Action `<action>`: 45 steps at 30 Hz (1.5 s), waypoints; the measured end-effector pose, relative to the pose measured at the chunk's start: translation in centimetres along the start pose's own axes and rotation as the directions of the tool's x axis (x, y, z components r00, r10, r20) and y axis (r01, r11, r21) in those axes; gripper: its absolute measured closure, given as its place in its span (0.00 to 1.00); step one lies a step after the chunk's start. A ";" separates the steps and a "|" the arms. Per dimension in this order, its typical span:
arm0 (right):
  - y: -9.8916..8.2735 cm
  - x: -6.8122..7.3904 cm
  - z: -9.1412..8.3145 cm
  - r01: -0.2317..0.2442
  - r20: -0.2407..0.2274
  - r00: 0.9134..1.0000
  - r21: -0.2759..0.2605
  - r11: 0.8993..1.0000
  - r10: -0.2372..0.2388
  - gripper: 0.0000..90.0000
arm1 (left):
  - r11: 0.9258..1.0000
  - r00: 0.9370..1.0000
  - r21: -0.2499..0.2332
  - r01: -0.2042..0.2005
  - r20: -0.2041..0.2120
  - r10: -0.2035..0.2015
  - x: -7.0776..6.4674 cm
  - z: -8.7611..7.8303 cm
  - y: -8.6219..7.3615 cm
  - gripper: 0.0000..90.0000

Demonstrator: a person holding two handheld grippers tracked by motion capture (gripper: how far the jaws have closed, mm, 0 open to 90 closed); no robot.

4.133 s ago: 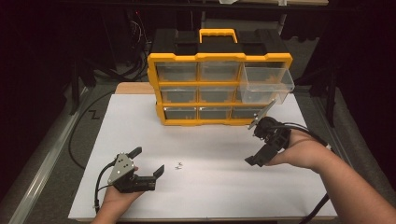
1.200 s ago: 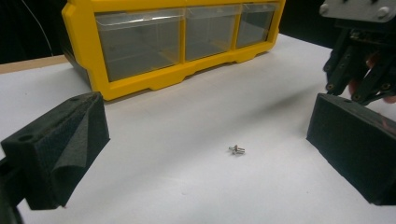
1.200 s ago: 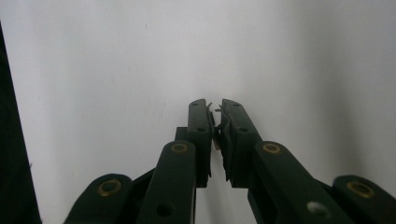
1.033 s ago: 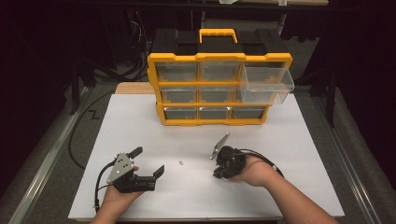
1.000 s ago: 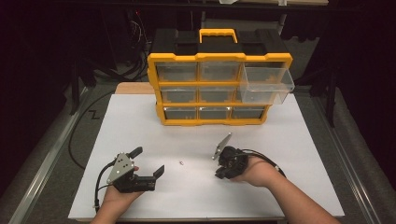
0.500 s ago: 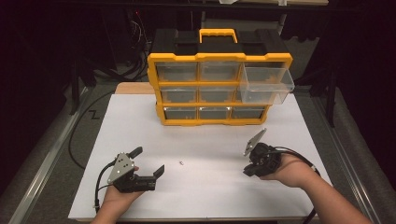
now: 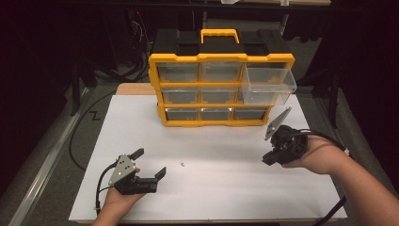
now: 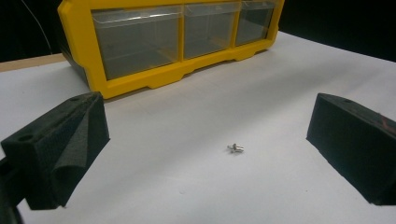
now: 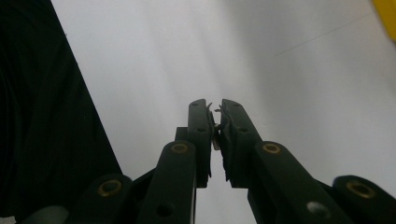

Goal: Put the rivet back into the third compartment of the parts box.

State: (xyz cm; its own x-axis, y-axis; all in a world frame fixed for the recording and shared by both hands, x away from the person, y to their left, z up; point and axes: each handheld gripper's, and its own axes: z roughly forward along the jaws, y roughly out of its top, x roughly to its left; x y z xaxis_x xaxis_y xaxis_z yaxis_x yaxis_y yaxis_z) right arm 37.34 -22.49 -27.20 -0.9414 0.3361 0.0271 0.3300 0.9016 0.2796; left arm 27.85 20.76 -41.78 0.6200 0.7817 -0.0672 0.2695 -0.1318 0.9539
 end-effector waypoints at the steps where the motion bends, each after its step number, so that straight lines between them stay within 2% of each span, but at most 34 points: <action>1: 0.1 -0.1 -0.5 0.002 0.001 1.000 -0.003 1.000 -0.002 0.93 | 1.000 1.000 -0.001 0.001 0.001 -0.001 0.0 0.0 0.0 0.00; 8: 1.4 -0.3 -4.1 0.018 0.009 1.000 0.009 1.000 -0.018 0.93 | 1.000 1.000 0.003 -0.005 0.002 0.005 0.0 -0.1 0.0 0.01; 20: 3.3 -0.5 -9.6 0.024 0.037 0.999 -0.020 1.000 -0.023 0.93 | 1.000 1.000 0.002 -0.006 0.004 0.006 0.0 -0.1 0.0 0.00; 32: 5.0 -1.8 -14.4 0.012 0.082 0.997 -0.049 0.999 -0.008 0.93 | 1.000 1.000 0.005 -0.007 0.009 0.007 0.0 -0.2 0.0 0.00; 38: 6.0 -2.8 -15.7 -0.005 0.103 0.995 -0.043 0.999 0.010 0.93 | 1.000 1.000 0.003 -0.007 0.011 0.007 0.0 -0.2 0.0 0.00; 45: 7.8 -3.9 -15.9 -0.005 0.113 0.993 -0.043 0.999 0.010 0.93 | 1.000 1.000 -0.001 -0.002 0.010 0.002 0.0 -0.2 0.0 0.00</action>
State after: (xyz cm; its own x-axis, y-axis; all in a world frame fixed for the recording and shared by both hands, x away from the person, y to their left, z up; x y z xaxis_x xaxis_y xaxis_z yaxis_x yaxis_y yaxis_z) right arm 42.43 -21.11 -9.86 -0.9241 0.3740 -0.0791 0.3316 0.8872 0.3209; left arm 27.73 20.90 -41.72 0.6274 0.7757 -0.0684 0.2675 -0.1322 0.9545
